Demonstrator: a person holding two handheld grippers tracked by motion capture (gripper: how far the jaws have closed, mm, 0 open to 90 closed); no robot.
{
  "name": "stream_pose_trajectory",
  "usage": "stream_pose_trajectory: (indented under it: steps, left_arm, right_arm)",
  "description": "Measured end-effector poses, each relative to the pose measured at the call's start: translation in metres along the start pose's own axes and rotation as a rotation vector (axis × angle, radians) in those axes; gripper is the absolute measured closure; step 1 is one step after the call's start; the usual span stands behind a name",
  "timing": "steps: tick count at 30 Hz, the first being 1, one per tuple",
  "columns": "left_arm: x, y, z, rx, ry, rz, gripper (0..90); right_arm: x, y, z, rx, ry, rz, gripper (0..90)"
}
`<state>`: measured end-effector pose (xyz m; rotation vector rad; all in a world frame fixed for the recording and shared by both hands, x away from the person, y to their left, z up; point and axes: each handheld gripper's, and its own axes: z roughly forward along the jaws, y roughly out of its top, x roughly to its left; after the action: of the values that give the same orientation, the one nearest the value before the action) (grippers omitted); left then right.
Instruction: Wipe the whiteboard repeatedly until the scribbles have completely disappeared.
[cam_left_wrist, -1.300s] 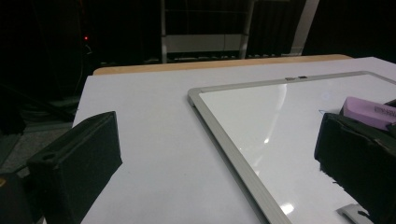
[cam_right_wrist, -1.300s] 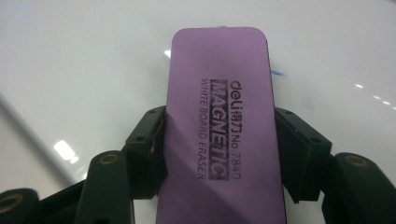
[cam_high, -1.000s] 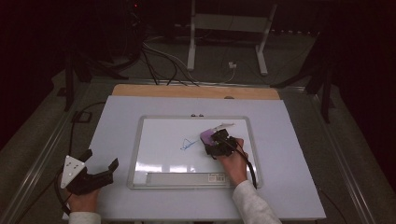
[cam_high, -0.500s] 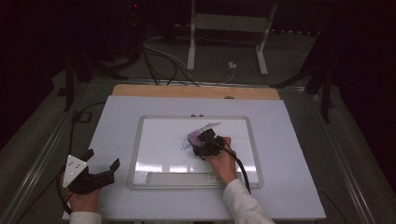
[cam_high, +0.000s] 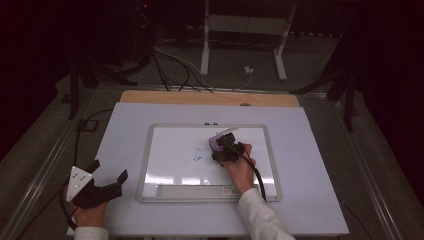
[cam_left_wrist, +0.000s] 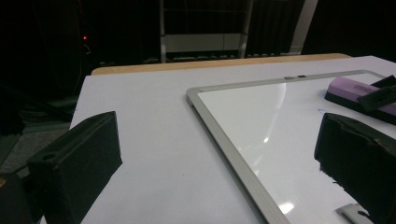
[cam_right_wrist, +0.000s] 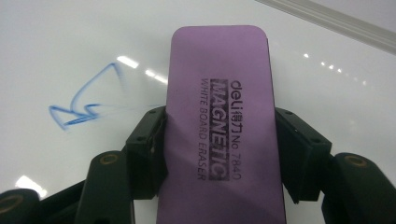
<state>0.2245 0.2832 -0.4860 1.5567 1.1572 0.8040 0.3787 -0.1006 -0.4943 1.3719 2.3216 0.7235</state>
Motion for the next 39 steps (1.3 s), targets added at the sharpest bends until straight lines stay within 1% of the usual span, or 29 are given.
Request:
stream_pose_trajectory:
  steps: [1,3,5,7,8,10,12,13,14,16,18,20,22,23,24,26,29,33,35,36,38,39]
  left_arm:
    - [0.0,0.0,0.0,0.001,-0.001,0.001,1.4]
    - [0.0,0.0,0.0,0.0,0.0,0.001,1.4]
    - [0.0,0.0,0.0,0.003,0.0,0.001,1.4]
    - [0.0,0.0,0.0,0.006,-0.001,0.003,1.4]
    - [0.0,0.0,0.0,0.006,-0.001,0.004,1.4]
    - [0.001,0.0,0.0,0.005,-0.001,0.004,1.4]
    - [0.001,0.0,0.0,0.004,0.0,0.002,1.4]
    - [0.001,0.0,0.0,0.001,0.001,0.0,1.4]
    - [0.001,0.0,-0.001,-0.001,0.001,-0.002,1.4]
    - [0.001,0.0,-0.002,-0.002,0.002,-0.001,1.4]
    - [0.002,0.0,-0.001,-0.001,0.003,-0.005,1.4]
    - [0.002,0.0,-0.001,-0.001,0.003,-0.005,1.4]
    - [0.002,0.0,-0.001,-0.002,0.003,-0.006,1.4]
    - [0.002,0.0,-0.001,-0.001,0.003,-0.005,1.4]
    - [0.001,-0.001,-0.001,0.0,0.002,-0.005,1.4]
    - [0.001,0.0,0.0,0.001,0.001,-0.002,1.4]
    - [0.001,0.0,0.0,0.002,0.001,0.001,1.4]
    - [0.001,0.0,0.0,0.003,0.001,-0.002,1.4]
    - [0.001,0.0,0.0,0.002,0.001,-0.001,1.4]
    - [0.001,-0.001,0.0,0.003,0.001,-0.002,1.4]
    - [0.001,-0.001,0.0,0.004,0.001,-0.001,1.4]
    - [0.001,-0.001,0.0,0.003,0.001,0.0,1.4]
  right_arm:
    - [0.003,0.0,0.0,0.001,0.018,-0.007,41.5]
    - [0.012,0.001,0.0,-0.002,0.041,-0.045,41.5]
    - [0.022,0.001,0.0,-0.002,0.053,-0.077,41.5]
    - [0.031,0.002,0.0,0.0,0.088,-0.106,41.5]
    - [0.037,0.002,-0.001,0.002,0.093,-0.121,41.5]
    - [0.046,0.002,-0.001,0.005,0.152,-0.148,41.5]
    - [0.053,0.002,-0.002,0.001,0.151,-0.175,41.5]
    - [0.053,0.003,-0.001,0.003,0.154,-0.17,41.5]
    - [0.05,0.003,0.0,0.006,0.162,-0.152,41.5]
    - [0.042,0.005,0.002,0.0,0.119,-0.12,41.5]
    - [0.032,0.006,0.003,0.004,0.089,-0.075,41.6]
    - [0.022,0.007,0.004,0.008,0.056,-0.042,41.6]
    - [0.015,0.008,0.005,0.009,0.022,-0.02,41.6]
    - [0.012,0.008,0.006,0.01,0.028,-0.009,41.6]
    - [0.012,0.008,0.006,0.011,0.03,-0.008,41.6]
    - [0.017,0.008,0.005,0.004,0.009,-0.042,41.6]
    - [0.026,0.008,0.005,0.001,0.063,-0.066,41.5]
    - [0.038,0.008,0.005,-0.003,0.143,-0.111,41.5]
    - [0.041,0.007,0.005,-0.005,0.149,-0.128,41.5]
    - [0.041,0.007,0.005,-0.004,0.164,-0.126,41.5]
    - [0.039,0.008,0.006,-0.002,0.177,-0.121,41.5]
    - [0.038,0.008,0.006,-0.004,0.173,-0.118,41.5]
